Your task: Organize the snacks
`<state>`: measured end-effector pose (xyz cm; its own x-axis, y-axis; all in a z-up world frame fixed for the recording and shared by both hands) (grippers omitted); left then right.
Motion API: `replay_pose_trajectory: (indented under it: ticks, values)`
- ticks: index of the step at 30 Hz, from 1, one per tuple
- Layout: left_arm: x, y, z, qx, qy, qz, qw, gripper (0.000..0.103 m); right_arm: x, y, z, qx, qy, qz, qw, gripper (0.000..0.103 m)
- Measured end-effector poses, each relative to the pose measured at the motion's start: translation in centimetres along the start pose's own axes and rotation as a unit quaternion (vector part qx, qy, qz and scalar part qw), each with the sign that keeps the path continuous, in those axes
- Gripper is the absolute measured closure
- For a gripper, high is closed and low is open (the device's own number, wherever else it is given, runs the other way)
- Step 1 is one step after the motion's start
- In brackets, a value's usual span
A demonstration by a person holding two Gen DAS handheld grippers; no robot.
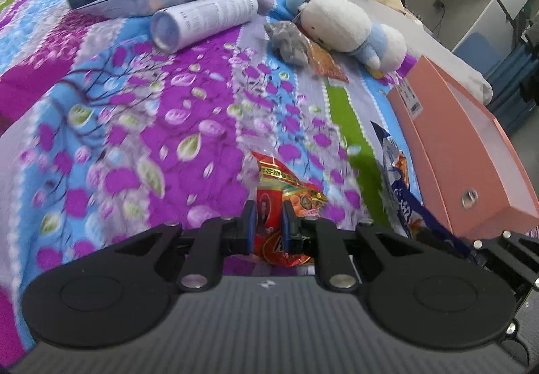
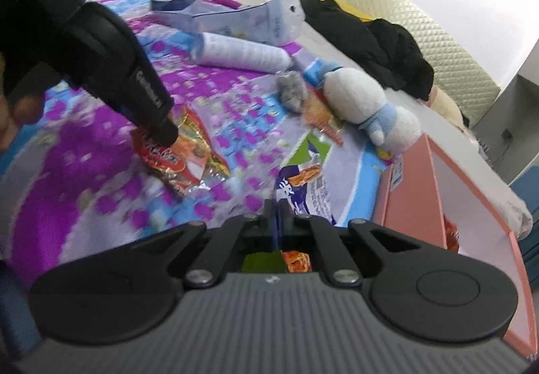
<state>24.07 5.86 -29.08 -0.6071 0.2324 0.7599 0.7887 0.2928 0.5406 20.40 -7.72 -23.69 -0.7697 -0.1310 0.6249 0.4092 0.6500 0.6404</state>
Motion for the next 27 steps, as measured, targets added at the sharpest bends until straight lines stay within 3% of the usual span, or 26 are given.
replay_pose_trajectory:
  ticks: [10,13,14,16,17,19,20,22,27]
  values:
    - [2.1,-2.5,0.7,0.012,-0.007,0.007,0.9999,0.084,2.7,-1.8,1.9,-0.027,0.030,0.022,0.999,0.096]
    - [2.2,-2.6,0.6,0.010,-0.001,0.006,0.9999,0.082,3.0,-1.8,2.0,-0.050,0.056,0.026,0.997,0.095]
    - [2.2,-2.7,0.7,0.011,0.000,0.007,0.9999,0.078,3.0,-1.9,2.1,-0.056,0.065,0.029,0.996,0.095]
    - [2.2,-2.7,0.9,0.014,0.010,0.008,0.9998,0.057,3.1,-2.1,2.1,-0.068,0.079,0.034,0.994,0.092]
    - [2.2,-2.8,1.1,0.015,0.017,0.007,0.9997,0.053,3.2,-2.2,2.1,-0.076,0.090,0.037,0.992,0.091]
    - [2.4,-2.8,1.4,0.016,0.022,0.004,0.9996,0.038,3.3,-2.5,2.1,-0.102,0.118,0.041,0.987,0.063]
    - [2.4,-2.8,1.5,0.017,0.021,0.002,0.9996,0.036,3.3,-2.7,2.1,-0.121,0.138,0.044,0.982,0.053]
    - [2.6,-2.8,1.6,0.023,0.016,0.003,0.9996,0.032,3.6,-2.7,1.7,-0.150,0.159,0.038,0.975,0.021]
    - [2.6,-2.8,1.8,0.026,0.013,0.005,0.9995,0.026,3.3,-2.6,0.2,-0.199,0.159,0.032,0.966,0.017]
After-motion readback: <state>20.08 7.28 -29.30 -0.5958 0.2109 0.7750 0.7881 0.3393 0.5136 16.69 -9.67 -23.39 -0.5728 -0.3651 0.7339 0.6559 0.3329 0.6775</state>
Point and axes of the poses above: each gripper's, at about its wrist camera, not at the fingertips, and x roughly against the way its jaws point, z to its left, y to its top, the point moved 10 cm from there along -x, roughly the way its jaws point, and after that the axes turned 2 degrees about z, right-handed, at the moved point
